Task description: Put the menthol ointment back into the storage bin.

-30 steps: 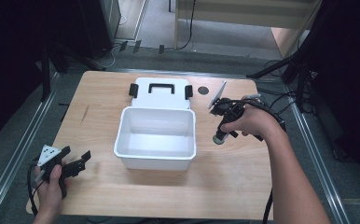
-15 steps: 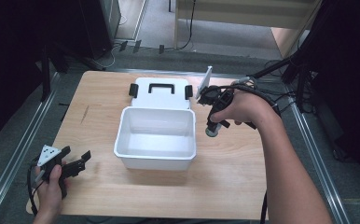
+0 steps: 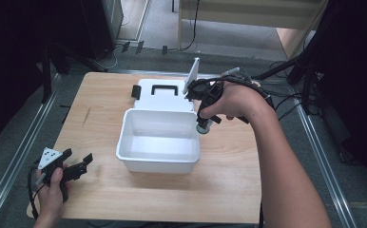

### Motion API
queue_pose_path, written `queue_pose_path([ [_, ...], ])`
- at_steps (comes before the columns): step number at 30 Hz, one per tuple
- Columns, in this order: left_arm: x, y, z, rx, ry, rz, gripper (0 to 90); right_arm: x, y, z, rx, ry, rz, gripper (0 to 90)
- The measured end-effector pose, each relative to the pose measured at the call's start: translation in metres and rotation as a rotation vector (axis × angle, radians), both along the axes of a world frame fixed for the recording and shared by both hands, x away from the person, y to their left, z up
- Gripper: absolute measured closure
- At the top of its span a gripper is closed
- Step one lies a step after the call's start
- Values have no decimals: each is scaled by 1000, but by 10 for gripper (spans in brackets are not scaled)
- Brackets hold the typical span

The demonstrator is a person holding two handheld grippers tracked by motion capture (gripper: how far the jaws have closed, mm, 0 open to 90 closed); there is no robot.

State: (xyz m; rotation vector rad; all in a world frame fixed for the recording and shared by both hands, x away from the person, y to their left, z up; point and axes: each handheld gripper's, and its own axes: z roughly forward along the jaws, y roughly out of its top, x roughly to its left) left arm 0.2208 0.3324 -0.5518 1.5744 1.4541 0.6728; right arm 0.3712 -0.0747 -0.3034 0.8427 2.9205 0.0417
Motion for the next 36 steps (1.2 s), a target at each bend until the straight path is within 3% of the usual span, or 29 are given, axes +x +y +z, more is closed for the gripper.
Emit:
queue_pose_path([
  [8,0,0,0,0,1,-1,147,-1,19,-1,6,-3,47,516],
  [15,0,0,0,-1,-1,-1,147,0,32,-11,-6,-8,101,515],
  [16,0,1,0,-2,-2,-1,147,1,35,-15,-10,-16,132,515],
  [21,0,1,0,-6,-4,0,147,4,40,-29,-6,-4,174,515],
  [36,0,1,0,-13,-4,1,147,9,44,-68,-9,17,225,515],
])
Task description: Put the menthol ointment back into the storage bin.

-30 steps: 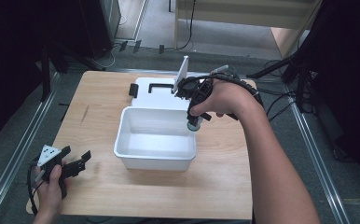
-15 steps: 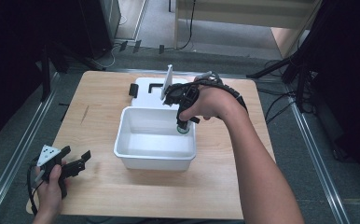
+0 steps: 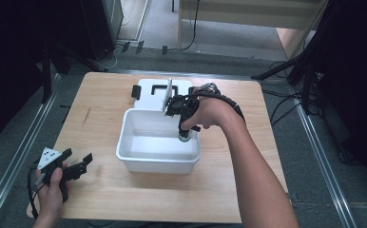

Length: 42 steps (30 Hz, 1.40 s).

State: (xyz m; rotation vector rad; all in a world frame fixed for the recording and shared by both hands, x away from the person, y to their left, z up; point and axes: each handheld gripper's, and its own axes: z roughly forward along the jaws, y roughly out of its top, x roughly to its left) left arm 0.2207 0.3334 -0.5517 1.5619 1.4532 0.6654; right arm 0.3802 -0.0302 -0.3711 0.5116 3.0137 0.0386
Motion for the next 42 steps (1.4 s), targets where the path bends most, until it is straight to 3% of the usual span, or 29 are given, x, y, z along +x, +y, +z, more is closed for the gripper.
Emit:
queue_pose_path([
  [7,0,0,0,-1,0,0,147,1,5,-21,6,14,14,515],
  [19,0,0,0,-2,-1,0,147,4,8,-45,-5,16,20,514],
  [42,0,0,0,-2,-1,-3,147,7,14,-77,2,44,9,513],
])
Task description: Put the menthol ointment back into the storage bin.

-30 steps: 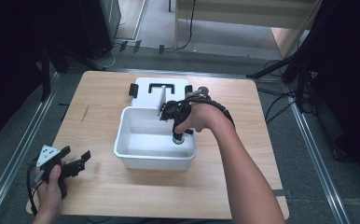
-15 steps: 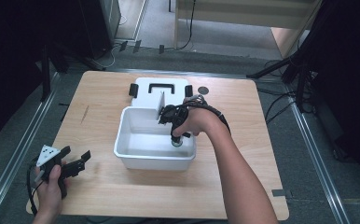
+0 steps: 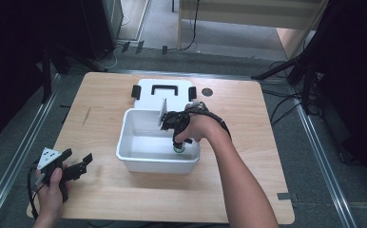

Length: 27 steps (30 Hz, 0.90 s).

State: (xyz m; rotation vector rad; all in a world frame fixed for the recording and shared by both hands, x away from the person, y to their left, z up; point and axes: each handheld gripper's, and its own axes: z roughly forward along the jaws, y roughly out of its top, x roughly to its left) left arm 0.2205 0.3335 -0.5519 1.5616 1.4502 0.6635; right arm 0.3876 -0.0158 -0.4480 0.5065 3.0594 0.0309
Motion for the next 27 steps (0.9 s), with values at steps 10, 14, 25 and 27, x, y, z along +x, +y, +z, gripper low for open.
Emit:
queue_pose_path([
  [10,0,0,0,2,2,-2,147,-1,3,-13,-8,5,21,512],
  [14,0,0,0,1,2,0,147,-2,4,-11,1,-12,23,508],
  [25,0,0,0,1,0,1,147,-2,4,-19,-30,5,34,475],
  [27,0,0,0,-2,-1,2,147,-2,4,-19,-26,3,27,470],
])
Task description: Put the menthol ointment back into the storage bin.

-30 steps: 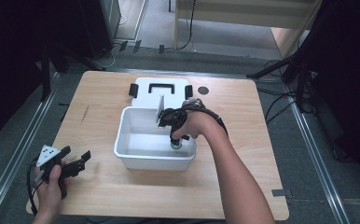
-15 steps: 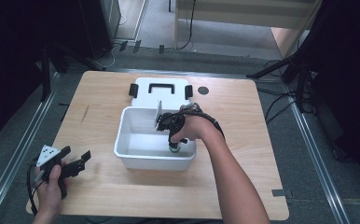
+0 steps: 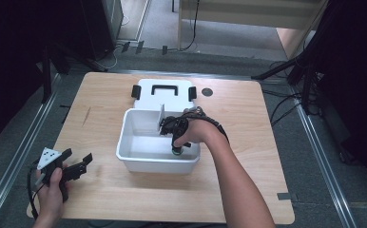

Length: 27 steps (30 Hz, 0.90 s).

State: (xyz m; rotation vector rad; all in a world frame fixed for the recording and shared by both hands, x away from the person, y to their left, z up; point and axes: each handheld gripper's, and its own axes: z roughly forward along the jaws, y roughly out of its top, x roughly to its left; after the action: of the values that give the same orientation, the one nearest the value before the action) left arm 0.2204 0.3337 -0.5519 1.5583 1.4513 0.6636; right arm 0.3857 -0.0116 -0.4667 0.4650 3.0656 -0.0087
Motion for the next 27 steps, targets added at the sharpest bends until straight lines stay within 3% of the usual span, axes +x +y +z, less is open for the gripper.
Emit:
queue_pose_path([
  [5,0,0,0,-4,-2,2,147,0,0,0,1,6,-5,420],
  [6,0,0,0,-3,-2,2,147,0,-1,1,2,5,-10,358],
  [11,0,0,0,-2,-1,3,147,-2,-3,11,40,-9,-25,255],
  [16,0,0,0,1,2,2,147,-9,-6,33,71,-27,4,193],
  [23,0,0,0,0,5,2,147,-16,-11,70,116,-77,5,189],
  [27,0,0,0,-1,2,3,147,-19,-16,82,123,-96,4,187],
])
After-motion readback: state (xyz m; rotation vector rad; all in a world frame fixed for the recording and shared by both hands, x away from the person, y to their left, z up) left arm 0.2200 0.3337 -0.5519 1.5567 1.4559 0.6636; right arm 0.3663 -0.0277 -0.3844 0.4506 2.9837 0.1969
